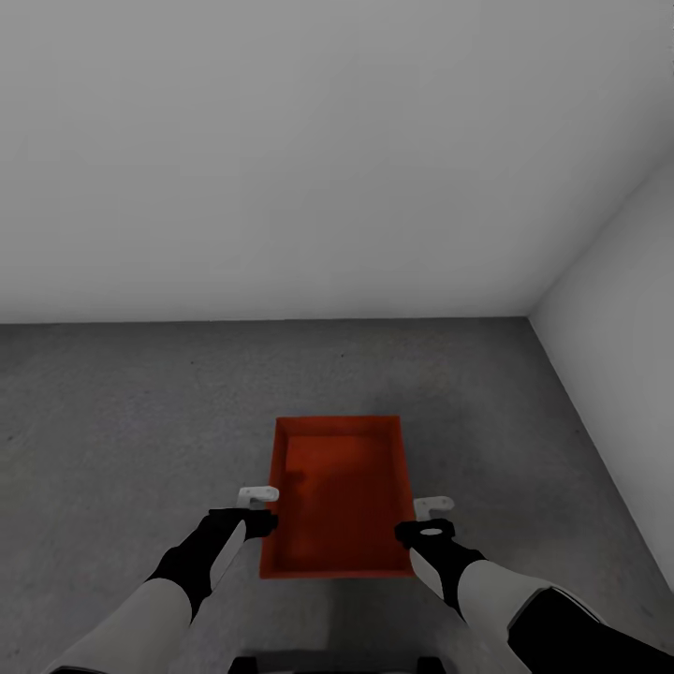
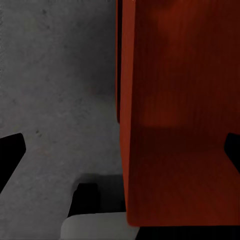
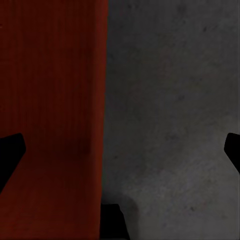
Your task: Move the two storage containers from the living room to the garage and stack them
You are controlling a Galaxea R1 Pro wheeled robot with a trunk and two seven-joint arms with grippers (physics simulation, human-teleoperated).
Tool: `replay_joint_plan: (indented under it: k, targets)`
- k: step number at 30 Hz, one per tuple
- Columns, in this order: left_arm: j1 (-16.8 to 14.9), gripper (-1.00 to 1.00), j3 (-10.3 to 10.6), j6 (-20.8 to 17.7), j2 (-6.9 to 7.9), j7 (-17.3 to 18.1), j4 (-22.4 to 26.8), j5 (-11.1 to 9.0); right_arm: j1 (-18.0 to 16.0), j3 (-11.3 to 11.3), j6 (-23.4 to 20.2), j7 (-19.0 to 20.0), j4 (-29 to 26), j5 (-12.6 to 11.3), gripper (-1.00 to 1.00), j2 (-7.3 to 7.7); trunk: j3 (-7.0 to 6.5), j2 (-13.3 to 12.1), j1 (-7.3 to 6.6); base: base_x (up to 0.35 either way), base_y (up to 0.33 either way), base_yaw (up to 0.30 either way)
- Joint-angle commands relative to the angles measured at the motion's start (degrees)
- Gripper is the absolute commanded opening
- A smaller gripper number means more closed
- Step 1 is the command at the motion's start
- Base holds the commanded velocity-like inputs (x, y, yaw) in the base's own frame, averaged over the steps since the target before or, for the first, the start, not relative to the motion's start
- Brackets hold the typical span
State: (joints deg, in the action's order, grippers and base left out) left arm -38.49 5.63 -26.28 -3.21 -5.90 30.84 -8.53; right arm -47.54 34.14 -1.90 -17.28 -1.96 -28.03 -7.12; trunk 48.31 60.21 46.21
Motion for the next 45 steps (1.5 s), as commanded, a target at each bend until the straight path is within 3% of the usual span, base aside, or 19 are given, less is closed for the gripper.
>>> replay_joint_plan:
  k: [1,11,27,45]
  targets:
    - [-0.01,1.0,0.35,-0.26,0.05,-0.52,0.1,-0.61,-0.01,0.53,-0.2,-0.25,-0.07,-0.45,1.0,0.0,-0.15,-0.39,-0.22,0.0,0.0,0.0]
    - [-0.01,1.0,0.34,-0.26,0.05,-0.52,0.1,-0.61,-0.01,0.52,-0.21,-0.22,-0.07,-0.45,1.0,0.01,-1.95,-4.4,-2.42,0.0,0.0,0.0]
    - [-0.01,1.0,0.34,-0.12,0.11,-0.54,0.1,-0.48,-0.01,0.51,-0.13,-0.26,-0.07,-0.43,1.0,0.01,-1.95,-4.4,-2.42,-0.014,0.0,0.0]
    - [-0.01,1.0,0.34,-0.1,0.13,-0.52,0.1,-0.44,-0.01,0.54,-0.12,-0.26,-0.07,-0.36,1.0,0.07,-1.95,-4.4,-2.42,-0.323,0.0,0.0]
